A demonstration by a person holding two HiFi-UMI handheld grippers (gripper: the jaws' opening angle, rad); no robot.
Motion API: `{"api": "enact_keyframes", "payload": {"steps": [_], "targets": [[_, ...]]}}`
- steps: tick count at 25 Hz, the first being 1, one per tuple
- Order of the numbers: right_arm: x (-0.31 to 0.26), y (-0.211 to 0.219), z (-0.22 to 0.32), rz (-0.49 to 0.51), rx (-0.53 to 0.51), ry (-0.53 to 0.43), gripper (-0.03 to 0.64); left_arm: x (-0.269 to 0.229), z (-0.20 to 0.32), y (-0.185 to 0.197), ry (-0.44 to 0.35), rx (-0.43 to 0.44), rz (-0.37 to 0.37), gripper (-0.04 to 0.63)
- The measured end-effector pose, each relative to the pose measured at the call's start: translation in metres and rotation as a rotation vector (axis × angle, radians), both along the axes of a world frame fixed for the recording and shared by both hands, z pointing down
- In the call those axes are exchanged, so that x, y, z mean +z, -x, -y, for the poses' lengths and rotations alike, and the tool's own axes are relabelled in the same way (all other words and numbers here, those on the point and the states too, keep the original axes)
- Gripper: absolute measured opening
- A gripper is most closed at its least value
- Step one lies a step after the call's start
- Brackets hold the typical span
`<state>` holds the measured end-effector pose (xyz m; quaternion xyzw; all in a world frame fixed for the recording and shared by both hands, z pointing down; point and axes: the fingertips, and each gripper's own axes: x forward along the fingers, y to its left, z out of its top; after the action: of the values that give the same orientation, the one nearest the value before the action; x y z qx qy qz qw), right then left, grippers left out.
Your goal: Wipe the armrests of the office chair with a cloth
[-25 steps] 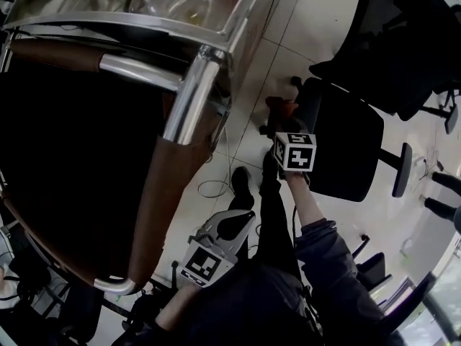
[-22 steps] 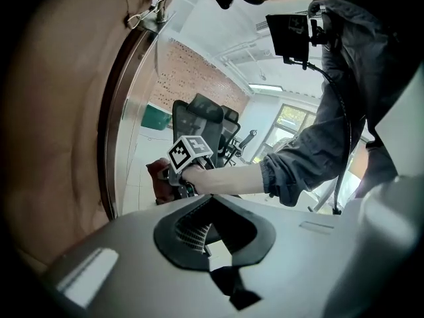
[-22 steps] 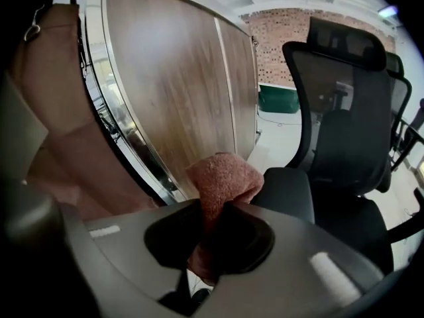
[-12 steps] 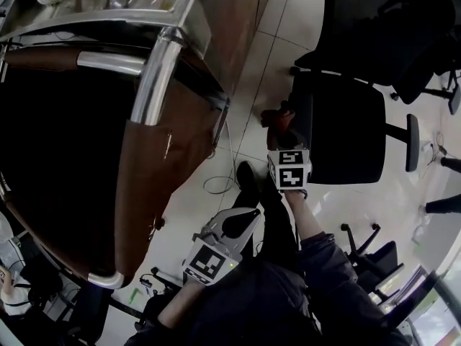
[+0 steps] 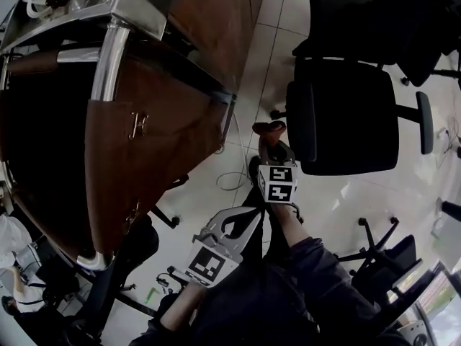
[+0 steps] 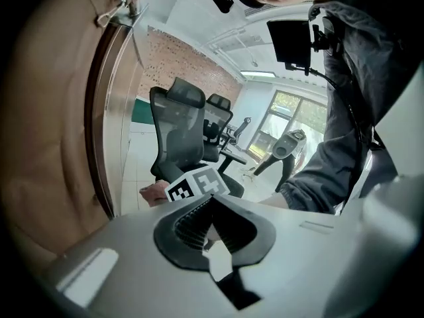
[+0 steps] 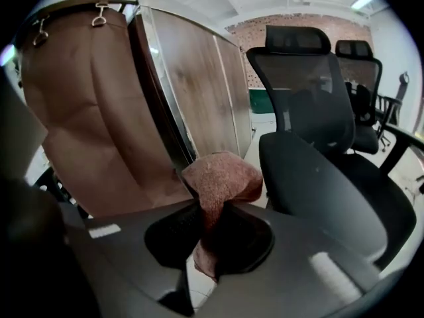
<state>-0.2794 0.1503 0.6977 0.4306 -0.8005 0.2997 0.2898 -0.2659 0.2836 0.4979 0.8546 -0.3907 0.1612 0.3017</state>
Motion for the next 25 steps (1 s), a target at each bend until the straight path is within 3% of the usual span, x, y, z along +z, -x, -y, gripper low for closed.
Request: {"api": "enact_keyframes", "payload": {"steps": [2,6,9,12,16,19,22,25], "targets": [[0.022,0.006,0.008,0.003,0.038,-0.002,0.043,0.007,-0.007,0.005,0.008,-0.021,0.016,0.017],[0.06,0.01,0.014,0.004,0.092,-0.056,0.044,0.016,-0.037,0.002,0.024,0.019,0.093,0.017],[0.092,0.0,0.027,-0.006,0.153,-0.057,0.044,0.029,-0.047,0.001,0.027,-0.002,0.106,0.017],[0.106,0.004,0.043,-0.049,0.125,-0.116,0.044,0.051,-0.045,0.001,0.041,0.017,0.093,0.017],[0.134,-0.002,0.051,-0.091,0.188,-0.087,0.044,0.059,-0.026,0.003,0.06,0.127,0.052,0.017],[0.144,-0.011,0.056,-0.092,0.263,-0.073,0.044,0.058,-0.004,0.004,-0.002,0.211,0.033,0.017],[0.13,-0.019,0.053,-0.076,0.34,-0.086,0.044,0.056,0.016,0.01,-0.047,0.312,0.017,0.017],[0.101,-0.023,0.051,-0.028,0.449,-0.119,0.044,0.054,0.031,0.024,-0.049,0.36,0.022,0.017]]}}
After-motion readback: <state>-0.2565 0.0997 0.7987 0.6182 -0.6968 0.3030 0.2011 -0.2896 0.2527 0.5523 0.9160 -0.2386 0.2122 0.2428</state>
